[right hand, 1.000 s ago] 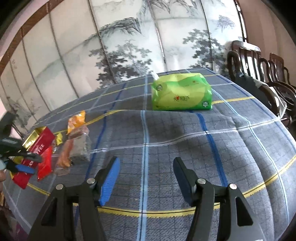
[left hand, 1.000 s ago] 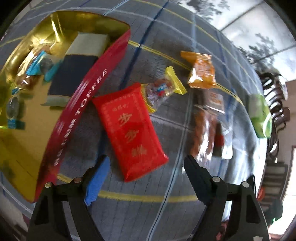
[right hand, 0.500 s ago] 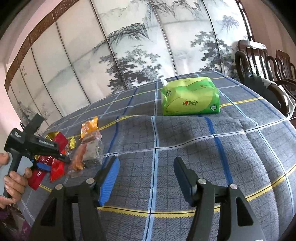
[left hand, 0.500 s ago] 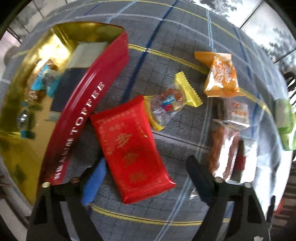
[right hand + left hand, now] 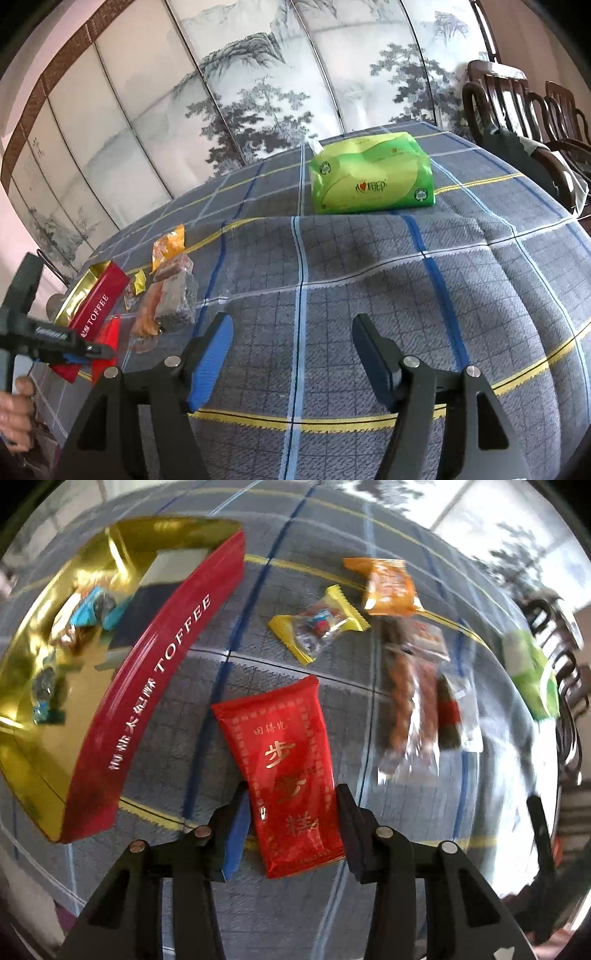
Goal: Organize snacks
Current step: 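Grasp the red cake packet with the left gripper while the right gripper grasps the clear seed bag, then carry the red cake packet into the gold tin and open the left gripper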
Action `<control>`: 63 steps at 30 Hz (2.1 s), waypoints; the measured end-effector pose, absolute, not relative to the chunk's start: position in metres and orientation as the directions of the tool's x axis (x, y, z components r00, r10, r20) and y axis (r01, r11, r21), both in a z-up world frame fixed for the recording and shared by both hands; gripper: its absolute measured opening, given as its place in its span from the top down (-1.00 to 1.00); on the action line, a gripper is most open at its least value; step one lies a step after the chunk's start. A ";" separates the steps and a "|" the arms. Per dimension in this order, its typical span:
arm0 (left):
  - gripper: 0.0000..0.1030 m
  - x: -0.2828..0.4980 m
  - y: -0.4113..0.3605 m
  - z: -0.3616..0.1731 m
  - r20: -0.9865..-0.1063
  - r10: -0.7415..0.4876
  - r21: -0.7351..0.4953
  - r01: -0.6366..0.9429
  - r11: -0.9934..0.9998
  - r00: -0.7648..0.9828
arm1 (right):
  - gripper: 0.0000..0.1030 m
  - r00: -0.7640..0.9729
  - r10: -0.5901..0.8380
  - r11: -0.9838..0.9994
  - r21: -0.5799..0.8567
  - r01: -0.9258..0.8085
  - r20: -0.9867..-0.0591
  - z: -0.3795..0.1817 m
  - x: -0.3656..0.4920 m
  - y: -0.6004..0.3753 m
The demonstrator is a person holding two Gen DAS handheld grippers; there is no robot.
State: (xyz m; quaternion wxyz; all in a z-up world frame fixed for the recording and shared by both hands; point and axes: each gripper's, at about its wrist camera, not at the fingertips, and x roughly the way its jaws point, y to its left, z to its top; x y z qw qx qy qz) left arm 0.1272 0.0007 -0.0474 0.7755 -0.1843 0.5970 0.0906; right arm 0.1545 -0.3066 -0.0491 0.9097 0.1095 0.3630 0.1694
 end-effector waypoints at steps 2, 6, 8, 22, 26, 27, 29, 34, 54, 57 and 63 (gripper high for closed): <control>0.22 0.118 0.000 -0.041 -0.946 -0.049 -0.155 -0.315 0.936 0.320 | -0.34 0.673 0.385 0.921 0.311 -0.235 -0.632 -0.050 0.154 -0.304; 0.22 0.112 0.001 -0.042 -0.939 -0.065 -0.159 -0.260 0.953 0.337 | -0.34 0.673 0.352 0.935 0.272 -0.227 -0.650 -0.051 0.153 -0.298; 0.22 0.110 0.007 -0.043 -0.941 -0.064 -0.154 -0.255 0.955 0.331 | -0.34 0.675 0.346 0.938 0.269 -0.221 -0.652 -0.051 0.154 -0.299; 0.22 0.103 0.002 -0.045 -0.944 -0.038 -0.102 -0.180 0.978 0.329 | -0.34 0.614 0.462 0.887 0.321 -0.334 -0.640 -0.043 0.155 -0.268; 0.22 0.099 0.003 -0.044 -0.940 -0.030 -0.096 -0.176 0.980 0.341 | -0.34 0.565 0.528 0.843 0.312 -0.438 -0.634 -0.038 0.159 -0.229; 0.22 0.098 0.003 -0.042 -0.938 -0.024 -0.089 -0.174 0.981 0.346 | -0.34 0.561 0.535 0.837 0.306 -0.455 -0.632 -0.035 0.162 -0.220; 0.22 0.095 0.003 -0.040 -0.934 -0.020 -0.084 -0.165 0.983 0.356 | -0.34 0.547 0.549 0.825 0.303 -0.477 -0.632 -0.032 0.168 -0.207; 0.22 0.090 0.003 -0.034 -0.927 -0.020 -0.082 -0.151 0.985 0.375 | -0.33 0.500 0.519 0.827 0.258 -0.500 -0.693 -0.045 0.189 -0.177; 0.21 0.092 0.009 -0.032 -0.924 -0.025 -0.087 -0.147 0.985 0.382 | 0.30 0.510 0.421 0.875 0.187 -0.446 -0.750 -0.061 0.212 -0.175; 0.22 0.090 0.009 -0.030 -0.921 -0.024 -0.086 -0.141 0.986 0.390 | 0.32 0.524 0.410 0.886 0.188 -0.425 -0.747 -0.061 0.210 -0.182; 0.22 0.084 0.009 -0.017 -0.905 -0.018 -0.077 -0.122 0.990 0.426 | 0.32 0.603 0.341 0.937 0.211 -0.278 -0.721 -0.059 0.209 -0.236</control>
